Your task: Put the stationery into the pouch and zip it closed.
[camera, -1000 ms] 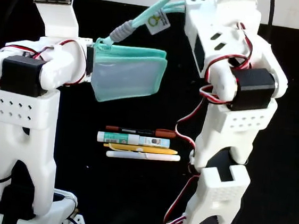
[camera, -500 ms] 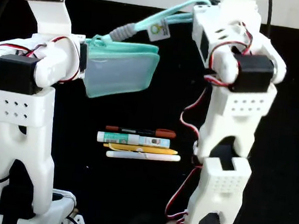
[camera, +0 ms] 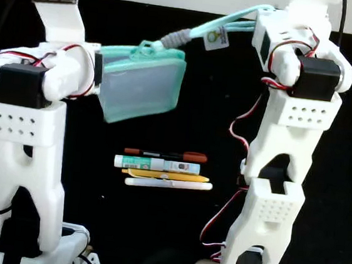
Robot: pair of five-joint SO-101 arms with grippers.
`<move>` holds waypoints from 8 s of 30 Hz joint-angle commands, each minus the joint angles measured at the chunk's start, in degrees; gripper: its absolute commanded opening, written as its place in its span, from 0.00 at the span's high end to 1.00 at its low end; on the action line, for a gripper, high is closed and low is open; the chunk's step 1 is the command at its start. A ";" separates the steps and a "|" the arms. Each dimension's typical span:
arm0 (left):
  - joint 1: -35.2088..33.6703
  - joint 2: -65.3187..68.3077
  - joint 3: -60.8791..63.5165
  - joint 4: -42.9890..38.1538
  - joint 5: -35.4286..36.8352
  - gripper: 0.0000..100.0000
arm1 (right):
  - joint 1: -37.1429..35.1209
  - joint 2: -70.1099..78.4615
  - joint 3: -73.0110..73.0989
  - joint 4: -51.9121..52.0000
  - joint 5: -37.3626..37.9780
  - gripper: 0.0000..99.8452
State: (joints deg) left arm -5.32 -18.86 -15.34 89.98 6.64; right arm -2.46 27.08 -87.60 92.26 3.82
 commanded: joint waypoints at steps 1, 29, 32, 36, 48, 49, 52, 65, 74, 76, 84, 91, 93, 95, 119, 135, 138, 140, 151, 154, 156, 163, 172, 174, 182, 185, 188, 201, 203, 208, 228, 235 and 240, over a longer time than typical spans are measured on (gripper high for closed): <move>-1.54 -0.57 1.19 -2.37 -0.53 0.99 | 2.42 -0.31 -0.48 0.04 -0.70 0.99; -1.27 -0.66 1.63 -2.37 -0.53 0.99 | 8.31 -0.22 -0.04 0.13 -2.55 0.99; -1.27 -0.66 1.63 -2.37 -0.53 0.99 | 8.04 -0.22 -0.04 0.13 -2.55 0.99; -1.27 -0.66 1.63 -2.37 -0.53 0.99 | 7.78 -0.22 -0.04 1.71 -2.55 0.98; -1.27 -0.66 1.63 -2.20 -0.53 0.99 | 5.41 6.90 0.04 8.75 -0.53 0.77; -1.27 -0.57 1.63 -2.20 -0.53 0.99 | 5.05 8.40 0.04 8.84 0.62 0.77; -1.27 -0.57 1.63 -2.20 -0.53 0.99 | 4.09 13.85 1.71 8.84 4.57 0.77; -1.27 -0.57 1.71 -2.11 -0.53 0.99 | -0.04 19.74 23.43 8.84 17.41 0.78; -1.27 -0.57 1.71 -2.11 -0.53 0.99 | -0.48 19.56 26.95 8.75 -1.76 0.78; -1.27 -0.57 1.71 -2.11 -0.53 0.99 | -0.84 19.56 27.30 8.75 -6.15 0.78; -1.27 -0.57 1.71 -2.11 -0.53 0.99 | -0.84 14.73 27.30 8.84 -16.18 0.78; -1.27 -0.57 1.71 -2.11 -0.53 0.99 | -1.45 5.76 27.38 8.75 -21.45 0.78; -1.27 -0.57 1.71 -2.11 -0.53 0.99 | -2.33 5.76 27.38 8.75 -22.33 0.78; -1.27 -0.57 1.80 -2.11 -0.53 0.99 | -4.18 5.67 27.38 8.75 -22.95 0.78; -1.10 -0.48 1.80 -2.11 -0.53 0.99 | -7.16 5.32 43.82 8.75 -1.93 0.78; 10.42 -0.84 9.89 -8.00 -2.11 0.99 | -7.25 -1.71 40.04 8.75 -5.71 0.78; 10.42 -1.01 8.22 -9.14 -2.02 0.99 | -7.43 -6.20 40.40 8.75 -5.71 0.78; 10.42 -0.66 5.67 -9.49 -2.02 0.99 | -7.52 -8.31 41.45 8.75 -5.71 0.78; 10.07 -0.57 2.77 -9.23 -2.02 0.99 | -8.48 -13.85 51.65 8.75 -4.57 0.78; 9.63 -0.57 3.12 -9.14 -2.02 0.99 | -8.75 -17.27 57.10 8.75 -0.53 0.78; 9.10 -0.48 4.18 -9.41 -2.02 0.99 | -8.84 -20.97 61.32 8.75 3.25 0.78; 9.10 -0.48 7.34 -9.76 -1.85 0.99 | -9.01 -33.98 72.66 8.66 9.14 0.78; 9.10 -0.48 7.34 -9.49 -1.93 0.99 | -9.01 -45.05 85.76 8.66 17.76 0.78; 9.10 -0.48 7.34 -9.49 -1.93 0.99 | -9.01 -47.96 88.66 8.66 20.13 0.78; 9.10 -0.48 7.52 -9.41 -1.93 0.99 | -10.51 -58.42 99.21 8.57 29.54 0.78; 9.10 -0.57 9.27 -9.41 -1.93 0.99 | -13.93 -60.53 102.81 8.57 32.62 0.78; 9.10 -0.57 11.30 -9.67 -1.85 0.99 | -17.45 -60.97 105.01 8.48 33.41 0.78; 9.10 -0.66 11.91 -9.58 -1.85 0.99 | -30.90 -60.88 113.01 2.77 38.33 0.78; 9.10 -0.66 11.91 -9.58 -1.85 0.99 | -31.96 -60.88 115.30 -0.04 38.33 0.78; 9.10 -0.66 11.91 -9.49 -1.85 0.99 | -34.59 -60.88 121.10 -8.66 38.59 0.78; 9.36 -0.57 12.00 -9.41 -1.76 0.99 | -41.54 -58.15 139.91 -36.35 38.77 0.78; 9.36 -0.57 11.47 -7.74 -1.76 0.99 | -41.54 -46.55 138.95 -42.77 42.55 0.78; 9.36 -0.48 11.47 -7.74 -1.76 0.99 | -41.45 -42.42 134.11 -42.86 42.73 0.78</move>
State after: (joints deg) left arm 3.65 -19.74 -4.09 81.10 4.79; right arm -43.52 -16.53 50.24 50.95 45.23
